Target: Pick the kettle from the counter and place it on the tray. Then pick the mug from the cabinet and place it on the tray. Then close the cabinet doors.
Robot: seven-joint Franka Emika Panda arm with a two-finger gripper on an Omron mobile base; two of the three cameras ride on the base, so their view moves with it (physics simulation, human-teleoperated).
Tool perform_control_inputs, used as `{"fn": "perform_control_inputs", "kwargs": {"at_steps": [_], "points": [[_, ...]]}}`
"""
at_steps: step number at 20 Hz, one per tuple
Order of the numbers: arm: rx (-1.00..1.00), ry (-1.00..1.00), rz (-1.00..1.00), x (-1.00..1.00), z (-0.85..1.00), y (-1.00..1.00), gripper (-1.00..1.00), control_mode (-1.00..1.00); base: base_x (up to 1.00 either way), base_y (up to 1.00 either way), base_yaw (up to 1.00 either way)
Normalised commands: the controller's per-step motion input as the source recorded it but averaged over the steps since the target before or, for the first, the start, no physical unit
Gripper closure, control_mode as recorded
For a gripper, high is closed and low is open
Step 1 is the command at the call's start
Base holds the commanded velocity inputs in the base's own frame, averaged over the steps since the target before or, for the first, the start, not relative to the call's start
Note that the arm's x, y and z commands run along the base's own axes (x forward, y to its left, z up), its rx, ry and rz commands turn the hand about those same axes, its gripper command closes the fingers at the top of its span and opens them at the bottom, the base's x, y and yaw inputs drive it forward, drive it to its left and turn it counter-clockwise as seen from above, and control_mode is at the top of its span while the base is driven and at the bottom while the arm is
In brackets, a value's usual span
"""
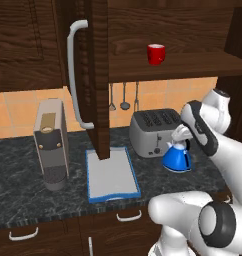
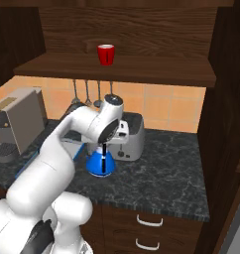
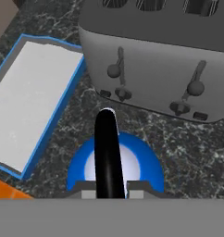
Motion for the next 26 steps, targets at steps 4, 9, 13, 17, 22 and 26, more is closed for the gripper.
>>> {"fn": "perform_control_inputs", "kwargs": {"at_steps": [4,9,13,17,22,26], "points": [[0.0,0.0,0.01,-0.08,0.07,0.18,1.0,-1.0,0.0,0.0,0.0],[0.0,0.0,-0.03,0.0,0.09,0.89,1.0,-1.0,0.0,0.0,0.0],[-0.02,0.0,-0.07,0.0,0.15,1.0,1.0,-1.0,0.0,0.0,0.0],[-0.05,0.0,-0.11,0.0,0.0,1.0,1.0,-1.0,0.0,0.0,0.0],[-0.01,0.0,-0.22,0.29,0.0,1.0,1.0,-1.0,0.0,0.0,0.0],[0.0,0.0,-0.21,0.66,-0.03,0.9,1.0,-1.0,0.0,0.0,0.0]]}}
